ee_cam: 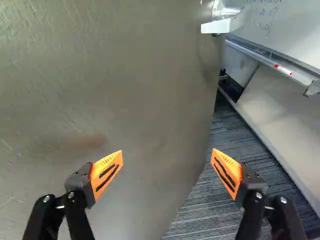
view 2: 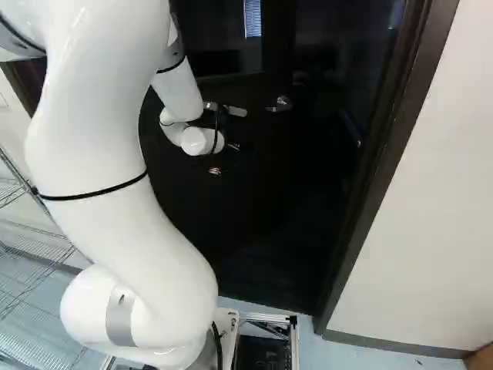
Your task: Open the door and move inside
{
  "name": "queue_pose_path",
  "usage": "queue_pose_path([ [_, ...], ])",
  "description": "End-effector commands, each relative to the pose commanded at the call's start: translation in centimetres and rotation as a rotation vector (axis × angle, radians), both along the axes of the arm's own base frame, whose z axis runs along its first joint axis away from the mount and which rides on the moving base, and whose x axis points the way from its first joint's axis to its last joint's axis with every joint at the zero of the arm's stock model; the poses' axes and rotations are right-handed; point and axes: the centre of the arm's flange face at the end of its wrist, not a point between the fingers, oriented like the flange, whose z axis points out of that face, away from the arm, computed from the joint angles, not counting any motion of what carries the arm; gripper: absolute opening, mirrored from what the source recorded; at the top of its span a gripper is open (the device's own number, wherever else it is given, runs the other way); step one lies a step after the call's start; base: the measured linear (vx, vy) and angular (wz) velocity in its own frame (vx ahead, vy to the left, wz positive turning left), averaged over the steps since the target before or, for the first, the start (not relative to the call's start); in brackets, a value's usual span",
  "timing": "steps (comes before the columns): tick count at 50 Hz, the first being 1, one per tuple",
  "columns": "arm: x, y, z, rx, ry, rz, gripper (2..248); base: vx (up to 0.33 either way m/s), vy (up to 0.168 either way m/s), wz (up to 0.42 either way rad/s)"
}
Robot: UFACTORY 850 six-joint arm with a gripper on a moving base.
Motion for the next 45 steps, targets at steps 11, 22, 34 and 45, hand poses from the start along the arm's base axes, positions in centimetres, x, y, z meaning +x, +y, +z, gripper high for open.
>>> queue_pose_path([
  [11,2.0,1.0,-0.1,0.001,-0.007,0.016,247,0.000,0.000,0.000],
  [22,4.1,2.1,-0.3,0.002,-0.016,0.031,247,0.000,0.000,0.000],
  [34,6.4,3.3,-0.5,0.003,-0.028,0.048,247,-0.003,-0.004,-0.001],
  [45,8.4,4.5,-0.7,-0.001,-0.040,0.071,247,0.000,0.000,0.000],
])
